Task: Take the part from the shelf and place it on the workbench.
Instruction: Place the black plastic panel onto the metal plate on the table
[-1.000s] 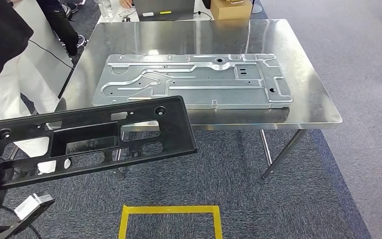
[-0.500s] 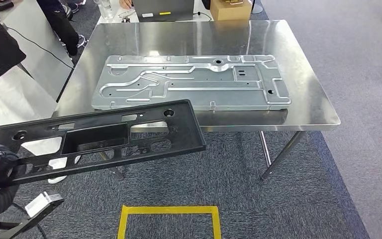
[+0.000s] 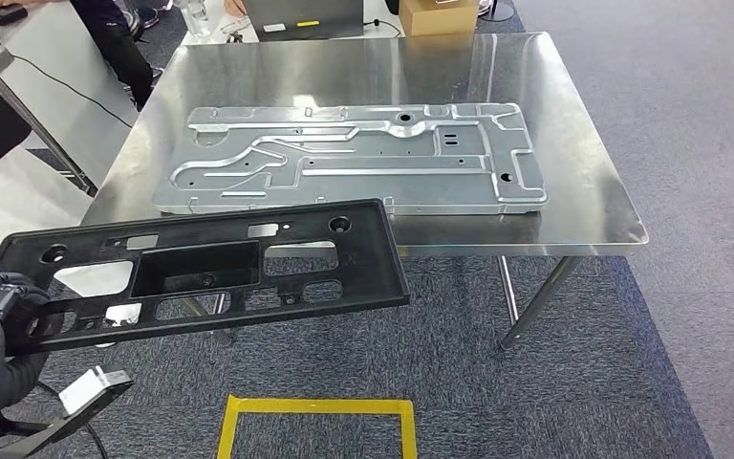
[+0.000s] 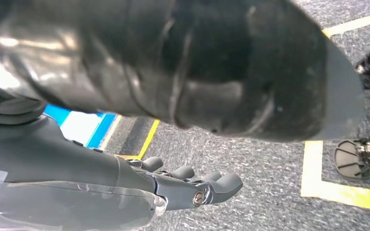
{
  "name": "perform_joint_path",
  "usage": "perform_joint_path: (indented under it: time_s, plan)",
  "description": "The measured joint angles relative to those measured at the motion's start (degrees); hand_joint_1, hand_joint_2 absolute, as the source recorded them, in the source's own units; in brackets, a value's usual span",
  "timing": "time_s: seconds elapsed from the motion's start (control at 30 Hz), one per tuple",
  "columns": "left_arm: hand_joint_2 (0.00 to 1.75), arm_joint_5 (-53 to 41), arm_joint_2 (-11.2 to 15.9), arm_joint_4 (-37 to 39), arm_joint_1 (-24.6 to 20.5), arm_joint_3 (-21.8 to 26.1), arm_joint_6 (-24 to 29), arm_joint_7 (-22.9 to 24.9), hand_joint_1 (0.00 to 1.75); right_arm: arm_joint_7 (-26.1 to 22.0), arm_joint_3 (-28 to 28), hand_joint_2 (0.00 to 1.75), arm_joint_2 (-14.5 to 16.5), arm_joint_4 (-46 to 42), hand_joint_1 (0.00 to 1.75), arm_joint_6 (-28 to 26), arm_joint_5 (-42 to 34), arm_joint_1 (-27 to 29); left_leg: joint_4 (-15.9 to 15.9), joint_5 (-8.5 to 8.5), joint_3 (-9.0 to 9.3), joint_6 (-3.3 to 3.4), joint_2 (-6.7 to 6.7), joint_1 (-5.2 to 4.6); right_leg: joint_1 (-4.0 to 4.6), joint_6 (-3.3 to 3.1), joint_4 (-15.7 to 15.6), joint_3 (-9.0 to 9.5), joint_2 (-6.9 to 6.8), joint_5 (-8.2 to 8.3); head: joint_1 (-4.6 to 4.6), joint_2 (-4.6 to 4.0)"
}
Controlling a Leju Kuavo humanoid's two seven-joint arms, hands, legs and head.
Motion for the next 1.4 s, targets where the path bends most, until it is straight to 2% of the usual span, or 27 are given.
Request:
perform_joint_path:
  time_s: [0.07,0.1,0.17,0.27,0.3,0.33,0.4,0.43,0.47,0.53,0.57,0.6,0.67,0.77,0.83,0.9,0.93,0.97,1.0,1.03,1.07,1.1,1.13,1.27,1.3,1.33,1.4]
  plan:
    - [1.75,0.01,0.08,0.01,-0.07,-0.03,-0.05,0.00,1.75,-0.01,0.00,0.00,0.02,0.01,0.00,0.01,0.00,-0.03,-7.13,3.71,2.84,1.61,0.17,-0.86,0.34,-0.04,-0.11,0.62,-0.01,-0.40,0.01,0.00]
    - [1.75,0.02,0.15,0.01,-0.17,-0.03,-0.06,-0.01,1.75,-0.01,0.00,0.00,0.03,0.02,0.00,0.03,0.00,-0.05,-9.39,4.41,3.82,2.18,0.29,-1.22,0.39,0.12,-0.19,0.75,-0.02,-0.50,0.03,0.00]
    - [1.75,0.04,0.33,0.01,-0.33,-0.05,-0.07,-0.02,1.75,0.00,0.00,0.00,0.04,0.02,0.00,0.09,0.00,-0.08,-10.83,4.31,4.38,2.55,0.39,-1.60,0.34,0.73,-0.59,0.85,-0.12,-0.49,0.03,0.00]
    - [1.75,0.02,0.46,0.01,-0.42,-0.12,-0.08,-0.06,1.75,0.02,0.03,0.00,-0.03,0.02,0.00,0.14,0.00,-0.13,-13.02,4.99,5.62,2.62,0.20,-1.17,0.38,1.70,-0.09,1.13,-0.28,-1.18,0.06,0.00]
    - [1.75,0.01,0.46,0.01,-0.49,-0.16,-0.09,-0.06,1.75,0.01,0.04,0.00,-0.07,0.02,0.00,0.13,0.00,-0.15,-13.69,5.23,6.11,2.69,0.20,-1.01,0.40,1.90,1.86,0.30,-0.25,-2.30,0.07,0.00]
    - [1.75,0.03,0.44,0.02,-0.54,-0.23,-0.09,-0.07,1.75,0.01,0.06,0.00,-0.09,0.02,0.00,0.10,0.00,-0.15,-13.96,5.24,6.39,2.80,0.24,-1.06,0.33,2.03,4.92,-1.32,-0.19,-3.77,0.08,0.00]
    - [1.75,0.07,0.42,0.08,-0.63,-0.41,-0.10,-0.08,1.75,0.01,0.08,0.00,-0.18,0.02,0.00,0.02,-0.01,-0.14,-14.02,5.01,6.64,3.03,0.25,-1.19,0.29,2.23,11.71,-5.47,-0.14,-6.25,0.07,0.00]
    - [1.75,0.08,0.40,0.15,-0.64,-0.52,-0.11,-0.08,1.75,0.01,0.08,0.00,-0.22,0.02,0.00,-0.01,-0.02,-0.13,-14.01,4.81,6.80,3.07,0.24,-1.26,0.29,2.30,13.34,-6.78,-0.14,-6.11,0.07,0.00]
    - [1.75,0.08,0.40,0.23,-0.65,-0.64,-0.15,-0.10,1.75,0.02,0.09,0.00,-0.25,0.02,0.00,0.00,-0.02,-0.13,-14.00,4.60,7.06,3.05,0.20,-1.32,0.29,2.29,12.85,-7.03,-0.14,-4.76,0.07,0.00]
    - [1.75,0.07,0.40,0.36,-0.69,-0.92,-0.22,-0.20,1.75,0.02,0.11,0.00,-0.32,0.02,0.00,0.01,-0.03,-0.10,-13.96,4.03,7.77,2.89,0.13,-1.42,0.38,1.91,6.45,-4.64,-0.12,-0.03,0.07,0.00]
    - [1.75,0.07,0.38,0.40,-0.75,-1.05,-0.25,-0.26,1.75,0.02,0.14,0.00,-0.40,0.02,0.00,0.02,-0.03,-0.09,-13.83,3.67,8.08,2.68,0.09,-1.57,0.51,1.54,2.83,-3.07,-0.10,1.71,0.07,0.00]
    - [1.75,0.08,0.37,0.45,-0.83,-1.15,-0.27,-0.31,1.75,0.01,0.18,0.00,-0.48,0.02,0.00,0.04,-0.05,-0.07,-13.74,3.37,8.25,2.44,0.05,-1.64,0.65,1.18,0.27,-1.93,-0.09,2.68,0.06,0.00]
    - [1.75,0.09,0.34,0.57,-1.01,-1.24,-0.32,-0.36,1.75,0.01,0.25,0.00,-0.63,0.02,0.00,0.04,-0.12,-0.03,-13.66,2.98,8.35,1.88,-0.02,-1.69,0.90,0.63,-1.27,-1.23,-0.06,2.64,0.05,0.00]
    - [1.75,0.08,0.41,0.70,-1.22,-1.29,-0.40,-0.42,1.75,0.07,0.26,0.00,-0.67,0.02,0.00,0.10,-0.21,0.06,-12.63,2.02,8.20,1.04,-0.01,-1.61,0.49,-0.06,-2.12,-0.78,-0.11,2.74,0.04,0.00]
    - [1.75,0.08,0.48,0.80,-1.44,-1.35,-0.43,-0.43,1.75,0.10,0.27,0.00,-0.64,0.02,0.00,0.17,-0.30,0.06,-7.52,-0.72,5.77,0.34,0.02,-1.32,0.06,-0.46,-2.68,-0.26,-0.26,2.74,0.02,0.00]
    - [1.75,0.09,0.46,0.92,-1.61,-1.53,-0.48,-0.42,1.75,0.14,0.30,0.00,-0.64,0.02,0.00,0.17,-0.36,0.04,-0.15,-3.56,1.53,-0.36,0.05,-0.80,-0.11,-0.56,-2.72,0.03,-0.32,2.43,0.01,0.00]
    - [1.75,0.09,0.45,1.02,-1.62,-1.68,-0.53,-0.42,1.75,0.15,0.30,0.00,-0.63,0.02,0.00,0.17,-0.37,0.03,2.03,-3.69,-0.01,-0.63,0.05,-0.52,-0.18,-0.49,-2.71,0.24,-0.31,2.21,0.01,0.00]
    - [1.75,0.09,0.45,1.12,-1.64,-1.84,-0.58,-0.43,1.75,0.17,0.31,0.00,-0.63,0.02,0.00,0.17,-0.38,0.03,2.14,-2.59,-0.57,-0.87,0.07,-0.28,-0.30,-0.35,-2.68,0.55,-0.29,1.95,0.01,0.00]
    - [1.75,0.09,0.45,1.21,-1.67,-2.01,-0.64,-0.44,1.75,0.19,0.31,0.00,-0.63,0.02,0.00,0.17,-0.38,0.03,0.06,-0.45,-0.04,-1.07,0.10,-0.06,-0.46,-0.13,-2.64,0.96,-0.25,1.65,0.00,0.00]
    - [1.75,0.10,0.45,1.27,-1.73,-2.18,-0.69,-0.45,1.75,0.21,0.31,0.00,-0.63,0.02,0.00,0.17,-0.39,0.03,-3.74,2.23,1.39,-1.25,0.16,0.13,-0.64,0.17,-2.58,1.42,-0.20,1.27,0.00,0.00]
    - [1.75,0.10,0.43,1.33,-1.84,-2.34,-0.73,-0.45,1.75,0.22,0.32,0.00,-0.67,0.02,0.00,0.17,-0.43,0.02,-7.44,4.07,2.94,-1.42,0.23,0.17,-0.71,0.55,-2.48,1.80,-0.14,0.88,0.01,0.00]
    - [1.75,0.11,0.42,1.36,-1.99,-2.46,-0.75,-0.46,1.75,0.23,0.32,0.00,-0.70,0.02,0.00,0.17,-0.49,0.01,-10.27,5.15,4.21,-1.34,0.24,0.09,-0.72,0.98,-2.38,2.03,-0.10,0.53,0.01,0.00]
    - [1.75,0.11,0.38,1.39,-2.12,-2.56,-0.76,-0.45,1.75,0.24,0.33,0.00,-0.73,0.02,0.00,0.17,-0.58,0.00,-11.86,5.42,4.91,-1.15,0.23,-0.05,-0.67,1.39,-2.36,2.16,-0.08,0.27,0.02,0.00]
    - [1.75,-0.02,0.30,1.44,-2.24,-2.98,-0.68,-0.46,1.75,0.20,0.33,0.00,-0.68,0.02,0.00,0.10,-0.85,0.02,-12.69,4.92,5.44,0.64,0.00,-0.32,-0.72,2.72,-2.09,2.47,-0.14,-0.48,0.05,0.00]
    - [1.75,-0.06,0.29,1.43,-2.25,-3.07,-0.62,-0.45,1.75,0.16,0.33,0.00,-0.68,0.02,0.00,0.06,-0.90,0.03,-12.92,4.89,5.72,1.09,0.02,-0.30,-0.77,2.88,-0.45,1.80,-0.14,-1.42,0.05,0.00]
    - [1.75,-0.15,0.25,1.43,-2.25,-3.16,-0.57,-0.44,1.75,0.10,0.33,0.00,-0.68,0.02,0.00,0.02,-0.94,0.06,-13.08,4.79,6.00,1.50,0.09,-0.34,-0.75,2.93,2.58,0.30,-0.12,-2.91,0.07,0.00]
    - [1.75,-0.28,0.08,1.43,-2.24,-3.40,-0.54,-0.42,1.75,0.01,0.33,0.00,-0.67,0.02,0.00,0.00,-1.00,0.17,-13.09,4.38,6.38,2.12,0.21,-0.72,-0.57,2.84,10.66,-4.43,-0.11,-6.01,0.08,0.00]
